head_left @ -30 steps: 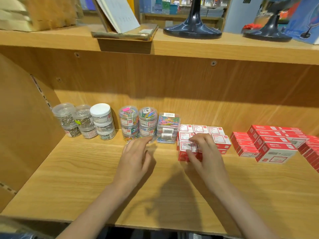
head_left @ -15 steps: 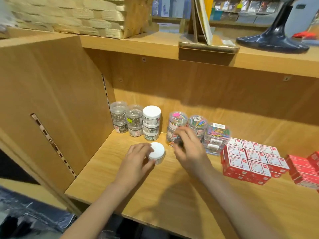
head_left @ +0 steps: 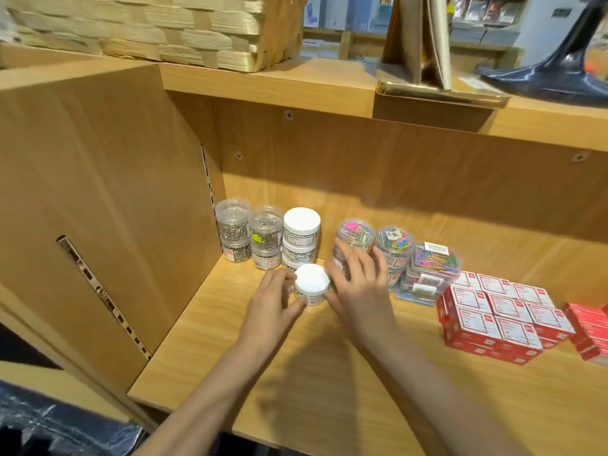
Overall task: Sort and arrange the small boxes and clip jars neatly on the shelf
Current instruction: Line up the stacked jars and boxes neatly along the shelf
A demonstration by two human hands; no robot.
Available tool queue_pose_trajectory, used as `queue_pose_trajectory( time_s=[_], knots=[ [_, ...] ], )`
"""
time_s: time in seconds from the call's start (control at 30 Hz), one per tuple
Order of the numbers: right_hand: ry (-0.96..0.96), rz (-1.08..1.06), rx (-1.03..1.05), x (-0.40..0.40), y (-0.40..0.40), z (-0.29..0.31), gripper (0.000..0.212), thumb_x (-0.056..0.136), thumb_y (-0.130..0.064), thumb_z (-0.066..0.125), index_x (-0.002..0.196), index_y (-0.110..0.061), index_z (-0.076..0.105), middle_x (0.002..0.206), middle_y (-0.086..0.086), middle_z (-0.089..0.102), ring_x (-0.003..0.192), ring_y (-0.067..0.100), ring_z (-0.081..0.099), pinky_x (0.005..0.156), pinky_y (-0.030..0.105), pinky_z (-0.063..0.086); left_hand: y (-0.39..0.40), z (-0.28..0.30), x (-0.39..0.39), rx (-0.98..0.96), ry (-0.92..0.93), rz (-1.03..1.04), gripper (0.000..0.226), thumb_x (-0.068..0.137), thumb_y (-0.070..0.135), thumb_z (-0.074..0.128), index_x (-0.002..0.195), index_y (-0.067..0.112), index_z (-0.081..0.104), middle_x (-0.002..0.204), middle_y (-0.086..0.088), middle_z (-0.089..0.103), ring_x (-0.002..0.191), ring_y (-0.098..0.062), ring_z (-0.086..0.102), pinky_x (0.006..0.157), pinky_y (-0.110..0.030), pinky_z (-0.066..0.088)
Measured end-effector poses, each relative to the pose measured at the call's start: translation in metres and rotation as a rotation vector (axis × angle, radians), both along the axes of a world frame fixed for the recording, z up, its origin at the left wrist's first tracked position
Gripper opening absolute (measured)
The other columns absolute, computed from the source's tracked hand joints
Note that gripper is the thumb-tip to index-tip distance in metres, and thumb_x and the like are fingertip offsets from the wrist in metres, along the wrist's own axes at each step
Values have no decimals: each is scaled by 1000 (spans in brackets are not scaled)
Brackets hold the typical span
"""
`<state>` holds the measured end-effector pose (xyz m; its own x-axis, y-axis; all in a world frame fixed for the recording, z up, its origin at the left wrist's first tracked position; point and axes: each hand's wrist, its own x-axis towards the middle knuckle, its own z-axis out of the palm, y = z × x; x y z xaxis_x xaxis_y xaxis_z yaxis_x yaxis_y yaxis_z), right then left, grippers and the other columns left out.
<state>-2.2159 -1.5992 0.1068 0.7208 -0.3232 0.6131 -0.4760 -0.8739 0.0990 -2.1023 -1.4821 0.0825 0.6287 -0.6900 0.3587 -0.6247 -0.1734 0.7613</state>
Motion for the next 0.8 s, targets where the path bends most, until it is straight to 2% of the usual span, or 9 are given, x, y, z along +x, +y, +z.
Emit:
queue_pose_trajectory(
  time_s=[0.1, 0.2, 0.33, 0.43, 0.53, 0.63, 0.7, 0.8],
  knots=[
    [9, -31, -60, -4, -5, 9, 53, 59, -22, 78, 109, -18, 61, 140, 14, 43, 130, 26, 29, 108, 50, 14, -14, 0, -6, 2, 1, 47, 36, 69, 13, 75, 92, 21, 49, 89, 4, 51, 69, -6, 50, 72, -34, 47],
    [98, -84, -96, -3, -17, 12, 60, 60, -30, 78, 115, -24, 57, 145, 13, 36, 135, 32, 26, 109, 53, 13, -20, -7, -10, -18, -30, 49, 32, 73, 16, 73, 97, 18, 53, 95, 5, 47, 74, -13, 53, 73, -37, 48],
    [121, -89, -191, 8, -29, 12, 37, 61, -22, 73, 96, -24, 61, 139, 10, 46, 129, 36, 40, 107, 55, 19, -17, -13, -7, -99, -112, -48, 24, 80, 24, 62, 102, 23, 53, 105, 2, 47, 88, -18, 56, 76, -34, 50],
    [75, -54, -246, 9, -32, 11, 21, 72, -12, 51, 89, -24, 58, 136, 11, 49, 127, 37, 42, 108, 56, 18, -17, -10, -4, -94, -228, -60, 21, 82, 31, 54, 102, 26, 51, 106, -3, 51, 93, -21, 56, 80, -27, 44],
    [99, -32, -265, 3, -37, 11, 19, 71, -12, 56, 86, -24, 57, 137, 11, 47, 128, 36, 40, 108, 57, 17, -21, -9, -5, -78, -301, -48, 22, 82, 32, 49, 101, 23, 51, 104, -2, 50, 93, -18, 52, 77, -25, 42],
    [116, 10, -283, -6, -46, 11, 15, 73, -17, 56, 86, -25, 58, 138, 11, 46, 127, 34, 38, 109, 55, 17, -30, -10, -9, -71, -319, -23, 24, 79, 20, 63, 98, 22, 48, 101, 1, 46, 91, -15, 47, 71, -25, 44],
    [115, 44, -279, -10, -51, 10, 14, 77, -19, 52, 89, -24, 57, 138, 12, 45, 126, 33, 38, 110, 53, 19, -37, -9, -13, -26, -282, -15, 33, 73, 10, 72, 96, 18, 50, 97, -5, 50, 88, -21, 54, 64, -32, 50],
    [103, 51, -291, -13, -53, 9, 14, 79, -20, 54, 92, -22, 58, 140, 12, 41, 125, 34, 39, 109, 53, 22, -43, -5, -19, 38, -226, 1, 24, 76, 10, 71, 92, 9, 54, 93, -9, 51, 79, -26, 56, 61, -39, 50]
  ],
)
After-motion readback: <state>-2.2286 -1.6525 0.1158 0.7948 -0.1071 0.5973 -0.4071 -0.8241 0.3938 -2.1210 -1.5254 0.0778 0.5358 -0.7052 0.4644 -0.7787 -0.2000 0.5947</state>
